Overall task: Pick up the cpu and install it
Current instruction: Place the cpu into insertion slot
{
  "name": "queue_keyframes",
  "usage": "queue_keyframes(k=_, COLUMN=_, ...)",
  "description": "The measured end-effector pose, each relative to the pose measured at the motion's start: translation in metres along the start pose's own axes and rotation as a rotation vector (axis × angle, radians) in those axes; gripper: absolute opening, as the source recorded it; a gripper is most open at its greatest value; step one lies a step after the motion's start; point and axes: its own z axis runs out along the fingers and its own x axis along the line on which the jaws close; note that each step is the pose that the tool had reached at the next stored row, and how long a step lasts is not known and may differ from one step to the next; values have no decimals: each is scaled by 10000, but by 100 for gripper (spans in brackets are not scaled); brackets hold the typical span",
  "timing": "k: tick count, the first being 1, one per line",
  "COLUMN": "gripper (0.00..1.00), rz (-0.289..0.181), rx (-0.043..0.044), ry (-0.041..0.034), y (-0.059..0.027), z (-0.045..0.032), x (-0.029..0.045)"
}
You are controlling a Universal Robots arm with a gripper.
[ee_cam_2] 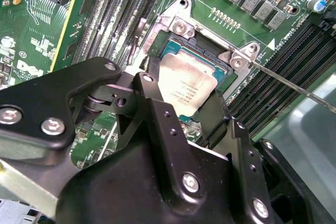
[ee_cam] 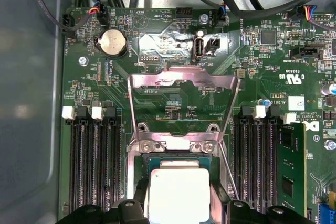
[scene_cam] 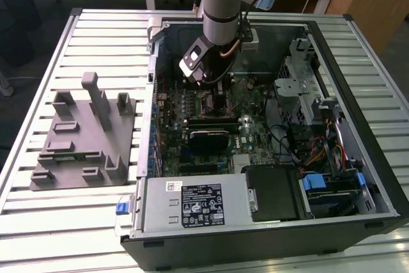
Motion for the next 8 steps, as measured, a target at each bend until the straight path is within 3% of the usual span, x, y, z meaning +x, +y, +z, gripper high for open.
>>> queue_keyframes(k=8, gripper=54, rz=0, rx=3, ry=-4, y=-1, z=3, x=3)
